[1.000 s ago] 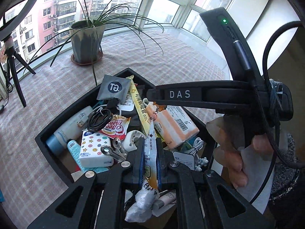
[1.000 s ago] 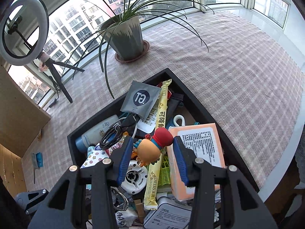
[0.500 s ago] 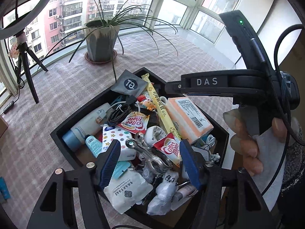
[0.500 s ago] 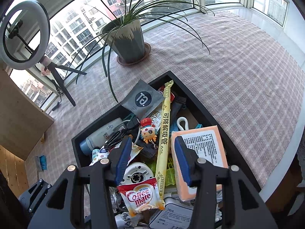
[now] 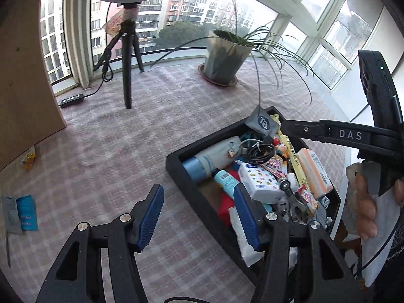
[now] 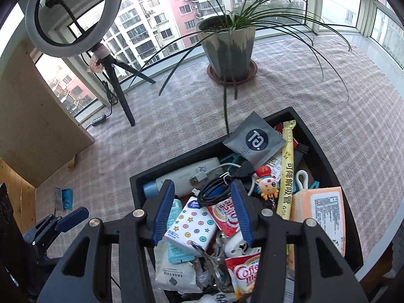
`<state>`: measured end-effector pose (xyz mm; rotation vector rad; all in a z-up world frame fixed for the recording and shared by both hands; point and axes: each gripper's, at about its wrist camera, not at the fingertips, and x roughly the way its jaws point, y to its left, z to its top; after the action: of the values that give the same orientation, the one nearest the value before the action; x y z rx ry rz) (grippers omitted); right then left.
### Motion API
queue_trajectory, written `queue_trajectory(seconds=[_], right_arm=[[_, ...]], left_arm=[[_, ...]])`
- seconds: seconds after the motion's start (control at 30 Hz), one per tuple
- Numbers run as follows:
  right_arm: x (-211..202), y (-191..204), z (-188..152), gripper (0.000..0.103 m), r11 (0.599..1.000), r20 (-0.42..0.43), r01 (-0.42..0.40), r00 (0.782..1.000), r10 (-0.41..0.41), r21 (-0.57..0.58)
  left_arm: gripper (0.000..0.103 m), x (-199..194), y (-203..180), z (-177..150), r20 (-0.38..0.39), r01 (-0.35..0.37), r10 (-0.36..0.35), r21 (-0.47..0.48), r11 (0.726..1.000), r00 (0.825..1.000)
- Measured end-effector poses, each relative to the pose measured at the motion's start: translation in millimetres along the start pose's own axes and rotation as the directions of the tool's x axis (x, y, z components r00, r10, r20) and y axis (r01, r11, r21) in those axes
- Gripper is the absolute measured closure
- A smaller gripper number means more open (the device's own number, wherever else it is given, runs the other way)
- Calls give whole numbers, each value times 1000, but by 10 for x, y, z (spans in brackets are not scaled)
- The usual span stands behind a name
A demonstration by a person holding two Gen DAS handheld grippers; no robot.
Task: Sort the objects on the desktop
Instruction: 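Return both grippers to the remaining items on the table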
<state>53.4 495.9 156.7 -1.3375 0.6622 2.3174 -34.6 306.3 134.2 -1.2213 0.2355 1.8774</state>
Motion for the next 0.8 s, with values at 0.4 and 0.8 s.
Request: queue_trajectory(seconds=[0.4,0.8], right_arm=[[426,1237,39,57,975,-72,-126,991,114,-185],[998,2689,74,47,879,-152,-223,973,173,-422]], left_arm=[[49,-156,1663,-140,1,-188,195,-252,949,981],[29,-297,2882,-416,-61,-336,336,-339,879,940]])
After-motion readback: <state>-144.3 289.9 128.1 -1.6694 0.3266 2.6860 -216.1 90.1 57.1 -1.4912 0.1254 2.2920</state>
